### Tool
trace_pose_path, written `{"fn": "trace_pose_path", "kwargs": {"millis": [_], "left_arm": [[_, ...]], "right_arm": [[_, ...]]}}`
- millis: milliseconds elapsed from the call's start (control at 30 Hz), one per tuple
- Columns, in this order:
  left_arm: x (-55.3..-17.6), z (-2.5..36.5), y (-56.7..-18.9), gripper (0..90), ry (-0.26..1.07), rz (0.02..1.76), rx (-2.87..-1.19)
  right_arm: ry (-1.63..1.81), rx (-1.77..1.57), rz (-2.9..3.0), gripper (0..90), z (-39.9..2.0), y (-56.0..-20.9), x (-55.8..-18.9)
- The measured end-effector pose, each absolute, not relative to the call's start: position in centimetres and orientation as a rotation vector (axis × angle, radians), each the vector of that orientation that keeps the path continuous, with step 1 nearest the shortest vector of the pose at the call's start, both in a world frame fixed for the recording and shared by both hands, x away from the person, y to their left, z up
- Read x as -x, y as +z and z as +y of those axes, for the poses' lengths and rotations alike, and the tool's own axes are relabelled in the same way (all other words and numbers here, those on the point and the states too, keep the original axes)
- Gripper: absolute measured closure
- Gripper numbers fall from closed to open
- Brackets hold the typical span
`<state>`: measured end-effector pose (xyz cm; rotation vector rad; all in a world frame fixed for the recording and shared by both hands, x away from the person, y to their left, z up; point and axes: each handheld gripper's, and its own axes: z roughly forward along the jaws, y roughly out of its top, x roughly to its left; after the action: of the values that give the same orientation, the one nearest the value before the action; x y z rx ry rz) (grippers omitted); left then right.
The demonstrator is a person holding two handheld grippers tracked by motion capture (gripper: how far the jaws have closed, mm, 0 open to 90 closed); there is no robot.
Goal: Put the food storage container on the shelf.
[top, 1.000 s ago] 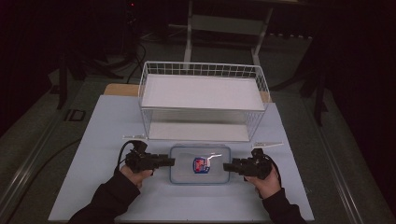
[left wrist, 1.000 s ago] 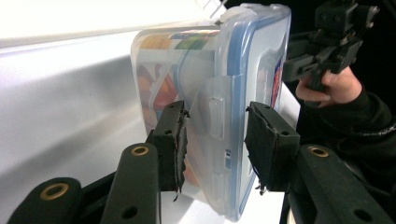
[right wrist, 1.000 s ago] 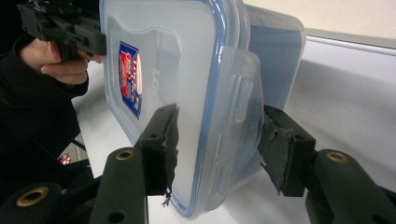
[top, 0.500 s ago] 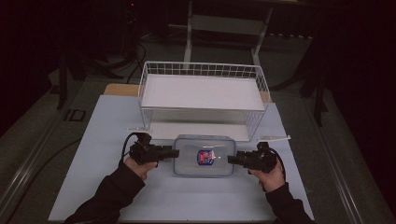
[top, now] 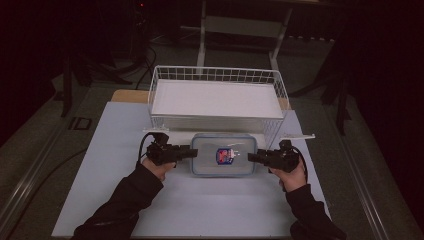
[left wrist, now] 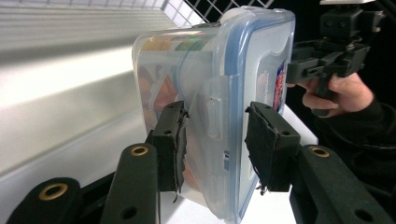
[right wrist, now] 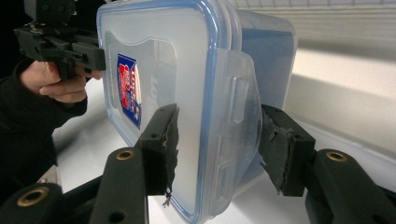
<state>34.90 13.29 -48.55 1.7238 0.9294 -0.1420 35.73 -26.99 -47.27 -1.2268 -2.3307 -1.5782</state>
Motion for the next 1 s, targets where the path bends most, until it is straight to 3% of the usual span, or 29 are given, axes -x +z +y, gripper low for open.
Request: {"fn": "trace_pose_path", "kwargs": {"millis": [1000], "left_arm": [[-39.3, 13.0, -51.1, 55.5, 0.027, 0.954, -1.659]], "right_arm": [[-1.698, 1.312, -2.308, 47.3, -26.3, -50.0, -40.5]]}}
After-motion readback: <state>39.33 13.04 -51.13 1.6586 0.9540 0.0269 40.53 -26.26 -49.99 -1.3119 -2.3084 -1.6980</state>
